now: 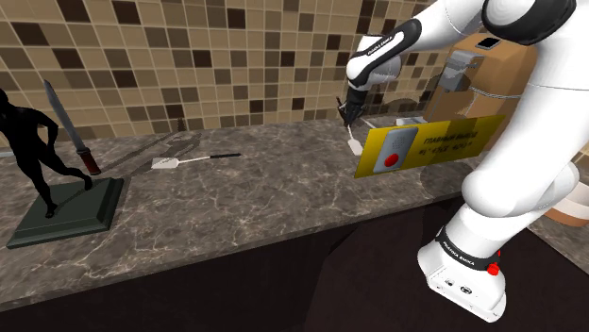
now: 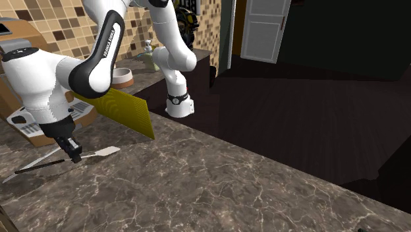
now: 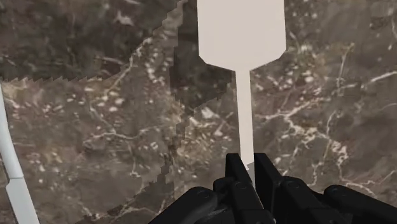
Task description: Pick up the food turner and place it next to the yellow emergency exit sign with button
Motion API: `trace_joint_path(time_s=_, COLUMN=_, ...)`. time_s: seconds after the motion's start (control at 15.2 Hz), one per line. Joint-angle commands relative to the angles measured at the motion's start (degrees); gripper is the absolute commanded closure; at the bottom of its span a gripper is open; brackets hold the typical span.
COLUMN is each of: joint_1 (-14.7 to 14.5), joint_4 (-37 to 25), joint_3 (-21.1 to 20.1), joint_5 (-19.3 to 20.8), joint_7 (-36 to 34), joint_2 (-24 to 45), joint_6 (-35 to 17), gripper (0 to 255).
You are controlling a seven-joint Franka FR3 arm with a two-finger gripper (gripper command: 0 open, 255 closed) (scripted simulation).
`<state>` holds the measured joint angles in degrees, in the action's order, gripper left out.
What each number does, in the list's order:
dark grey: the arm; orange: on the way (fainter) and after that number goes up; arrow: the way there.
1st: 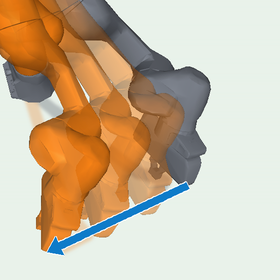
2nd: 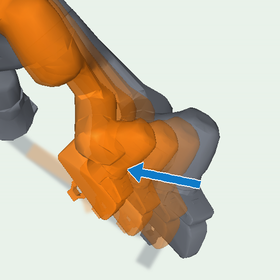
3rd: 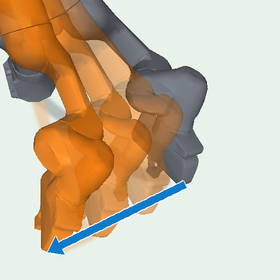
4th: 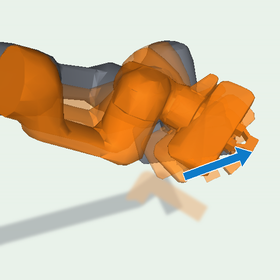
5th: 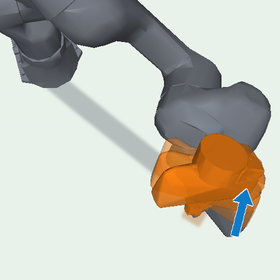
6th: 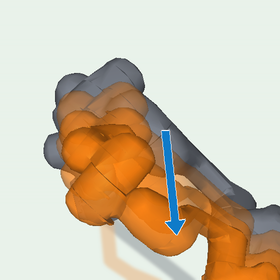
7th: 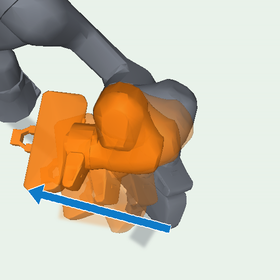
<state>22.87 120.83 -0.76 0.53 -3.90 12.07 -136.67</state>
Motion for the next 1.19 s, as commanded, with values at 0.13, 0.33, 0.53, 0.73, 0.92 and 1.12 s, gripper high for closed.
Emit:
trace_joint_path(time_s=0.13, joint_1=0.0, joint_4=0.8, joint_3=0.0, joint_5=0.1, joint_7=0.0, joint_2=2.0, joint_6=-2.8, gripper=255)
trace_joint_path(time_s=0.33, joint_1=0.0, joint_4=1.3, joint_3=0.0, joint_5=0.1, joint_7=-0.1, joint_2=3.5, joint_6=-4.9, gripper=255)
trace_joint_path(time_s=0.53, joint_1=0.0, joint_4=1.5, joint_3=0.1, joint_5=0.1, joint_7=-0.1, joint_2=4.7, joint_6=-6.3, gripper=255)
trace_joint_path(time_s=0.73, joint_1=0.0, joint_4=1.5, joint_3=0.1, joint_5=0.1, joint_7=-0.1, joint_2=4.7, joint_6=-6.2, gripper=255)
trace_joint_path(time_s=0.92, joint_1=0.0, joint_4=1.5, joint_3=0.1, joint_5=0.1, joint_7=-0.1, joint_2=4.7, joint_6=-6.2, gripper=255)
trace_joint_path(time_s=1.12, joint_1=0.0, joint_4=1.5, joint_3=0.1, joint_5=0.1, joint_7=-0.1, joint_2=4.7, joint_6=-6.2, gripper=0)
